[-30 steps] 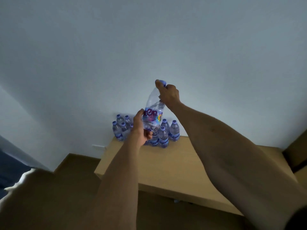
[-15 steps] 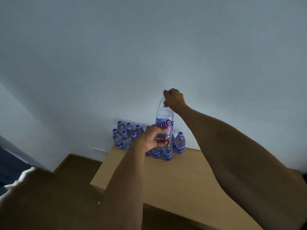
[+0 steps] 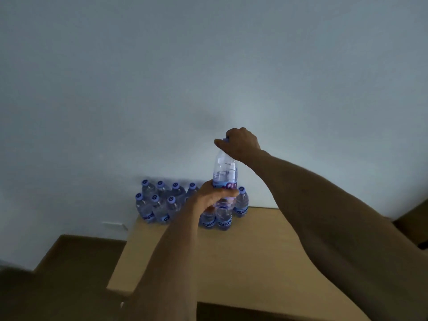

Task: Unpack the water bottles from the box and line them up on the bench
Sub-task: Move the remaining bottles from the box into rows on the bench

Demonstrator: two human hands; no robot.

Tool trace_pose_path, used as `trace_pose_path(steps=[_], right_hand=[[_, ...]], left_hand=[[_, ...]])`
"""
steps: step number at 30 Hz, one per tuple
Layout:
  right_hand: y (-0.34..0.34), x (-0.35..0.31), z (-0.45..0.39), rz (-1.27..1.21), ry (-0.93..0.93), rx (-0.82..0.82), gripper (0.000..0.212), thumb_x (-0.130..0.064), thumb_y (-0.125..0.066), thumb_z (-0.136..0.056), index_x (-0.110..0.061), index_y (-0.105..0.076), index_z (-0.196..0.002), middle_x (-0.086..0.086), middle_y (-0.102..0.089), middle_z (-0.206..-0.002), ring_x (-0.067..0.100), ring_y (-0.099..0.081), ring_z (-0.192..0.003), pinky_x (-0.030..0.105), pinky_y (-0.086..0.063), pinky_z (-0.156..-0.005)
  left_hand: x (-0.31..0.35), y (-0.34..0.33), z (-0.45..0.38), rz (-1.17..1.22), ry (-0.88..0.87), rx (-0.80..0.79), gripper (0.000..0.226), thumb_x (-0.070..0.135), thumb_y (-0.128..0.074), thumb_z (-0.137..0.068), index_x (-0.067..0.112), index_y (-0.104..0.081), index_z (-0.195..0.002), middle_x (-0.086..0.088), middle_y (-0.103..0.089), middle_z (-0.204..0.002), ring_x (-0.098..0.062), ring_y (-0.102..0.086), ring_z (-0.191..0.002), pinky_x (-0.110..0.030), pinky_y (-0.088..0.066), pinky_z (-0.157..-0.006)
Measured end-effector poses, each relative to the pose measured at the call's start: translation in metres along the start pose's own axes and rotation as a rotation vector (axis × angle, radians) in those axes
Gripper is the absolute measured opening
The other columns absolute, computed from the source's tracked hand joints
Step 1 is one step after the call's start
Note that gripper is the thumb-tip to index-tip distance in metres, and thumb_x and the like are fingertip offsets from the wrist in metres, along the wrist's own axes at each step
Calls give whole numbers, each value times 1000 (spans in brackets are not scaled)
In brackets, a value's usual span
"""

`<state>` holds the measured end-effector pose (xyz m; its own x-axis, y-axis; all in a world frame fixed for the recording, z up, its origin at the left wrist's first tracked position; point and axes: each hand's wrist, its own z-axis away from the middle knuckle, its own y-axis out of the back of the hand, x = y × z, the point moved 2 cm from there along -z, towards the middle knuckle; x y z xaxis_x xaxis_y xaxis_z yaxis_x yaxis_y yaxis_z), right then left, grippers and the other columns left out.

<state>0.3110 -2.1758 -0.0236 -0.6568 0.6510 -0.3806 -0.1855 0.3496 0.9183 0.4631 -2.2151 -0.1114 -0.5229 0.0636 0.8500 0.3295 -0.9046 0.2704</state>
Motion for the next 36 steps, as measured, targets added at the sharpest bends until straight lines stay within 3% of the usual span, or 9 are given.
trace_pose_path(steps=[3, 7, 10, 15, 17, 20, 26, 32, 36], right_hand=[[-4, 4, -4, 169, -56, -25, 29, -45, -51, -83, -17, -52, -78, 4, -50, -80, 26, -49, -75, 29, -37, -67], [-12, 13, -8, 142, -172, -82, 26, -39, -53, -83, -15, -52, -73, 5, -52, -76, 31, -55, -80, 28, -36, -68], [-23, 11, -6, 76, -192, -135, 23, -30, -46, -90, -14, -53, -76, 16, -62, -96, 37, -58, -96, 30, -37, -73], [-35, 12, 7, 0, -222, -115, 29, -10, -41, -94, -3, -66, -108, 17, -62, -120, 39, -55, -109, 35, -43, -87], [-40, 14, 13, -31, -247, -120, 31, -8, -42, -92, -4, -67, -110, 14, -63, -121, 37, -55, -111, 35, -44, -90], [-45, 14, 16, -42, -247, -102, 34, -4, -42, -90, -2, -65, -115, 16, -62, -123, 38, -54, -113, 37, -44, -94], [-36, 19, 9, -123, -280, 39, 25, -8, -45, -91, 6, -65, -96, 21, -66, -104, 41, -57, -99, 41, -46, -85], [-30, 26, -1, -24, -416, 122, 47, -51, -53, -87, -5, -60, -79, 12, -60, -81, 32, -56, -75, 33, -42, -65], [-40, 35, -9, 34, -434, 60, 50, -58, -52, -87, -9, -54, -78, 8, -55, -81, 29, -53, -75, 30, -37, -65]], left_hand=[[-5, -1, -5, 126, 116, -263, 58, 43, -77, -78, 11, -61, -124, -5, -73, -93, -13, -68, -71, -21, -49, -49], [-13, 6, -23, 211, 218, -518, 63, 35, -81, -72, 8, -59, -124, -12, -68, -103, -18, -60, -75, -25, -37, -58], [-21, 13, -31, 307, 287, -641, 53, 23, -71, -67, 8, -58, -117, -16, -64, -101, -24, -61, -75, -26, -38, -59], [-44, 14, -52, 532, 378, -352, 22, 19, -46, -68, 11, -50, -89, -17, -55, -93, -32, -55, -80, -30, -40, -64], [-58, 8, -59, 594, 417, -227, 28, 27, -45, -71, 11, -56, -91, -19, -61, -99, -33, -58, -92, -35, -47, -77], [-75, 0, -67, 668, 451, -175, 45, 36, -42, -87, 8, -61, -117, -22, -67, -115, -37, -63, -108, -47, -49, -96], [-76, -2, -71, 660, 472, -192, 61, 56, -42, -89, 6, -63, -117, -19, -67, -103, -27, -59, -84, -28, -47, -66], [-56, 15, -69, 853, 341, -231, 54, 43, -38, -88, -1, -61, -111, -19, -61, -87, -30, -57, -72, -28, -48, -58], [-61, 23, -71, 616, 332, -276, 61, 45, -28, -94, -3, -62, -108, -23, -62, -83, -27, -57, -60, -23, -41, -48]])
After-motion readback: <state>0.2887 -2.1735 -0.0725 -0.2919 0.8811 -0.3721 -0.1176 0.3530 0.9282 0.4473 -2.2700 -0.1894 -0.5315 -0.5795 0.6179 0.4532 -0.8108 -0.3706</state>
